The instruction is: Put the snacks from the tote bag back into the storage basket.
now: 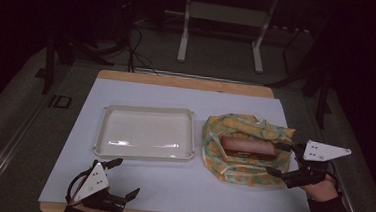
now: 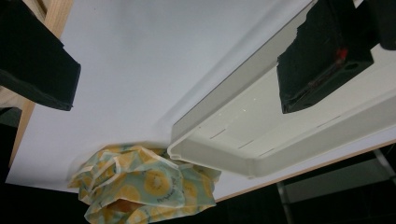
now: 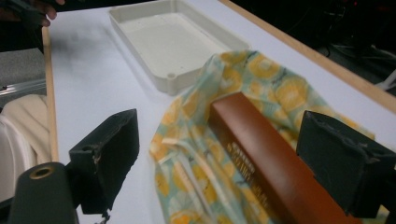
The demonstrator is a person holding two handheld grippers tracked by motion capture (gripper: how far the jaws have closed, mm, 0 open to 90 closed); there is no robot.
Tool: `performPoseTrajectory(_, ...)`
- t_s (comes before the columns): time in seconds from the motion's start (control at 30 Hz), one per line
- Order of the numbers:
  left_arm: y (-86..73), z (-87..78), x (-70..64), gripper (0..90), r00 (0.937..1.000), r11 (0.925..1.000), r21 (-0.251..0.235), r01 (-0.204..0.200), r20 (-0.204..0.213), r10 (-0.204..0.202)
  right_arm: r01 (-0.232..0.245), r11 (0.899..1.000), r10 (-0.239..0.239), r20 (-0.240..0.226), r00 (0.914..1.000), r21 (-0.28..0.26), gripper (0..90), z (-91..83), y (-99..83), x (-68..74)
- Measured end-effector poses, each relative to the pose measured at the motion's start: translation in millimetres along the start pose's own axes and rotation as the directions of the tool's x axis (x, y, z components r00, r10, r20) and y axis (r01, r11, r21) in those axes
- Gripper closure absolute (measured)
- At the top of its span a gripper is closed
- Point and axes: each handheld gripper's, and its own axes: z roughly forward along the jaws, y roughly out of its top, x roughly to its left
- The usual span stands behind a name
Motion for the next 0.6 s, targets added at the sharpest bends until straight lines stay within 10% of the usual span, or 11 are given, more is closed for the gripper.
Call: performPoseTrajectory(0.6,0.6,0.3,-1.3,0.0,1.0,0.9999,0.003,-0.01,-0.002,0.01,0.08,0.995,-0.08,-0.003,0.9968,0.064,18.9,8.2,39.5,-25.8)
